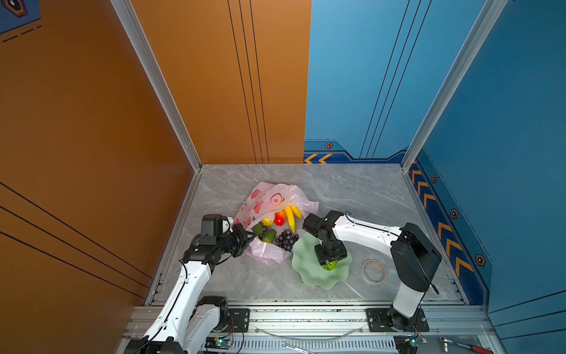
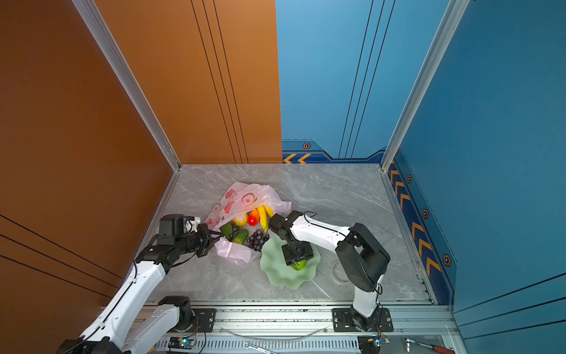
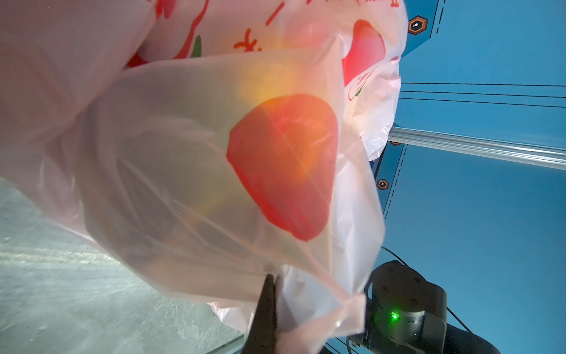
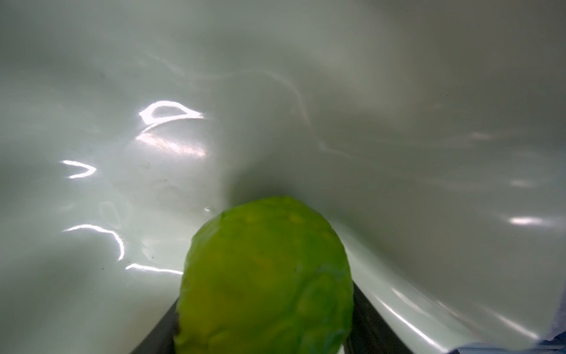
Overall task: Place the fruits into the plastic bag
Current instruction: Pick up the fruit from the plate.
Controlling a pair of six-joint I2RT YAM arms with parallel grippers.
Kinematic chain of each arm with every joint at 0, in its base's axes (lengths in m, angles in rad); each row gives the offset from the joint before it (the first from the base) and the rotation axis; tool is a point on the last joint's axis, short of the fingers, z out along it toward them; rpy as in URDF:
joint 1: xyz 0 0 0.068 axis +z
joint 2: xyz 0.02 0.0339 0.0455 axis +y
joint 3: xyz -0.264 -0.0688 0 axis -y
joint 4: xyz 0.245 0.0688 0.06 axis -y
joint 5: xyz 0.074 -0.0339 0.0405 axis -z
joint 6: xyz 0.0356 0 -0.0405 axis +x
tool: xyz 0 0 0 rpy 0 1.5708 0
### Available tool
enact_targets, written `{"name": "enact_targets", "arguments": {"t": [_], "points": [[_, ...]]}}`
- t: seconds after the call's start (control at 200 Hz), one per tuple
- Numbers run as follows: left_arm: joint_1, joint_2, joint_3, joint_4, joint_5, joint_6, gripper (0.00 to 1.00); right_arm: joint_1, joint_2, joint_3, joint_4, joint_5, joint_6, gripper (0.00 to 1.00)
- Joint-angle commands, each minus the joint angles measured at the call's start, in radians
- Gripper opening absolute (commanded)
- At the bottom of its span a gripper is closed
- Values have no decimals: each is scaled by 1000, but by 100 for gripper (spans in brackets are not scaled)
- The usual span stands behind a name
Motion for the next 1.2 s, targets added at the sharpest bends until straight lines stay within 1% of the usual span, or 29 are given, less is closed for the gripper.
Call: {"name": "enact_targets", "arguments": {"t": [0.0, 0.19, 0.28, 0.591, 0.761, 0.951, 1.197], "points": [[-4, -14, -3, -24, -11, 9, 0, 6, -32, 44, -42, 19, -1, 58], [-6, -11, 2, -24, -10, 9, 0, 5, -101, 126, -102, 24, -3, 57], [-7, -10, 3, -24, -11, 9, 0, -2, -127, 169, -112, 8, -1, 57], [-7, -14, 9, -23, -17, 3, 0, -31, -152, 321, -112, -114, 28, 57], [-7, -28, 1, -23, -21, -4, 0, -51, -151, 378, -97, -210, 46, 58], [-7, -44, -10, -21, -25, -12, 0, -85, -181, 342, 43, -366, 143, 58], [-7, -39, -6, -21, -23, -14, 0, -122, -209, 217, 367, -546, 383, 58]]}}
